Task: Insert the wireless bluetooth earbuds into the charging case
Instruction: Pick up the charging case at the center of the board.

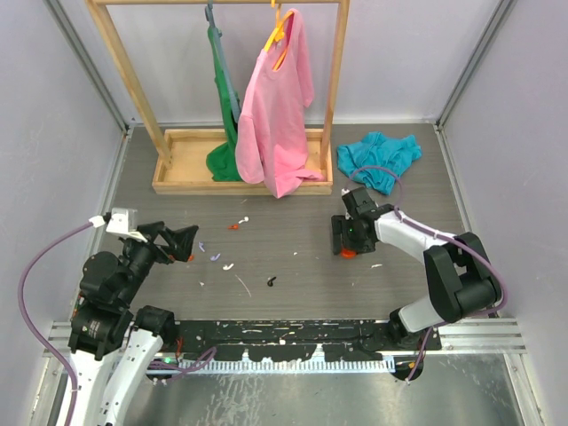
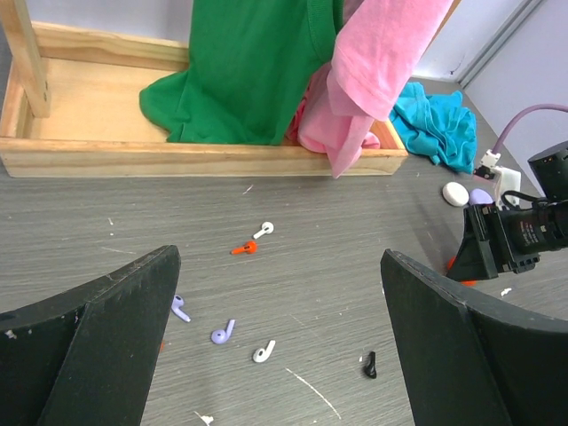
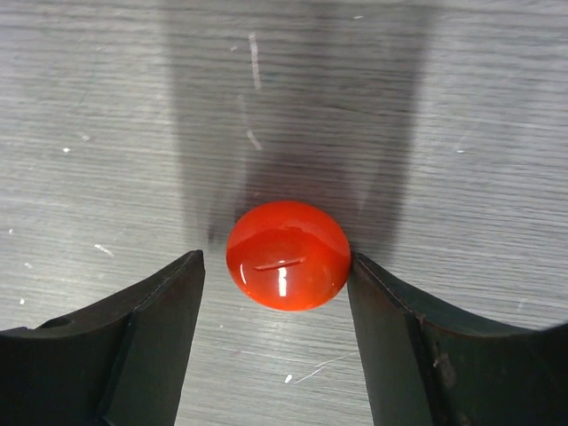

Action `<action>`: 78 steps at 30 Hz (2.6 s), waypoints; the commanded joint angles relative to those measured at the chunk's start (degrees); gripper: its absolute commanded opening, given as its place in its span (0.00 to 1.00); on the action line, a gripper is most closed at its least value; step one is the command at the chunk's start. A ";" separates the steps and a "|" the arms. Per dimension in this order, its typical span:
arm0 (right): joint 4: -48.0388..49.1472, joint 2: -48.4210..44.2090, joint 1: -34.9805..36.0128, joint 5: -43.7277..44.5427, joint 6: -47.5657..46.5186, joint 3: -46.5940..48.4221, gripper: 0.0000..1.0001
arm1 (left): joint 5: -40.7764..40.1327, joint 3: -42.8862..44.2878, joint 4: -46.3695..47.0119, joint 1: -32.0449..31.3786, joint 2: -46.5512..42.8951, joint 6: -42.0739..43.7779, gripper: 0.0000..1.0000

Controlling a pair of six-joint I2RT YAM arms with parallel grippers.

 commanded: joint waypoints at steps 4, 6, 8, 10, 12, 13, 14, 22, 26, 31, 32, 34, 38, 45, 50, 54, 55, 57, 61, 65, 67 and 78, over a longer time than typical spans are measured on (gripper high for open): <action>-2.83 -1.82 3.00 -2.32 0.90 3.01 0.71 | 1.44 0.83 2.21 -0.21 0.61 0.00 0.98; -3.39 -1.78 3.11 0.05 0.66 3.84 0.71 | 1.54 0.86 2.21 -0.24 0.61 0.00 0.98; -3.83 -1.18 3.14 1.95 0.01 4.74 0.71 | 1.65 0.85 2.29 -0.23 0.69 -0.05 0.98; -4.40 0.15 3.24 2.93 -0.82 5.96 0.71 | 1.93 0.86 2.36 -0.17 0.85 -0.12 0.98; -4.43 1.05 3.40 2.66 -1.83 6.92 0.71 | 2.19 0.85 2.38 -0.24 1.03 -0.11 0.98; -4.43 1.56 3.52 2.65 -2.25 7.21 0.71 | 2.35 0.86 2.45 -0.23 1.11 -0.11 0.98; -4.43 2.04 3.52 2.64 -2.55 7.43 0.71 | 2.44 0.86 2.43 -0.23 1.20 -0.09 0.98; -4.95 5.38 3.59 3.20 -4.65 8.10 0.70 | 5.40 0.85 2.92 -0.24 2.42 -0.63 0.98; -4.84 6.61 3.83 2.29 -5.24 7.88 0.66 | 7.39 0.37 4.68 -0.21 3.99 -3.39 0.98; -4.33 5.73 5.59 2.03 -5.00 7.38 0.59 | 12.83 -1.23 8.95 -0.23 8.09 -9.28 0.98; -4.02 5.19 6.05 2.03 -4.89 7.12 0.59 | 14.08 -1.39 9.74 -0.16 9.20 -10.71 0.98; -2.94 3.62 6.91 1.62 -4.57 6.60 0.58 | 16.88 -1.87 11.25 -0.24 11.55 -12.79 0.98; 0.08 0.12 9.22 0.64 -4.29 6.16 0.56 | 20.90 -3.20 14.13 -0.23 14.70 -16.55 0.99; 8.95 -4.99 14.85 -0.56 -5.43 6.22 0.53 | 22.00 -7.48 19.10 -0.20 14.91 -23.35 0.99; 19.47 -8.57 19.76 -1.84 -8.19 4.60 0.53 | 23.87 -9.36 25.33 -0.26 17.32 -28.08 0.98; 25.23 -9.87 23.82 -1.11 -12.05 4.65 0.53 | 25.79 -8.10 26.02 -0.40 20.87 -28.48 0.96; 26.83 -10.44 24.90 -0.78 -13.35 4.38 0.53 | 26.21 -7.64 26.02 -0.58 21.67 -28.48 0.95; 29.60 -11.44 26.94 -0.24 -15.79 3.75 0.53 | 27.43 -6.91 26.02 -0.89 23.41 -28.40 0.91; 35.68 -13.20 30.23 -0.08 -19.97 2.06 0.53 | 29.32 -6.17 26.02 -1.95 26.16 -28.21 0.80; 40.16 -13.98 32.94 0.37 -23.49 0.31 0.53 | 31.15 -4.86 25.76 -3.40 28.82 -27.55 0.66; 41.17 -13.71 34.15 0.92 -25.04 0.18 0.54 | 31.25 -4.13 25.38 -4.29 29.73 -26.92 0.64; 43.63 -10.71 37.84 0.98 -28.68 1.37 0.54 | 30.37 -1.66 25.15 -11.08 34.86 -23.59 0.61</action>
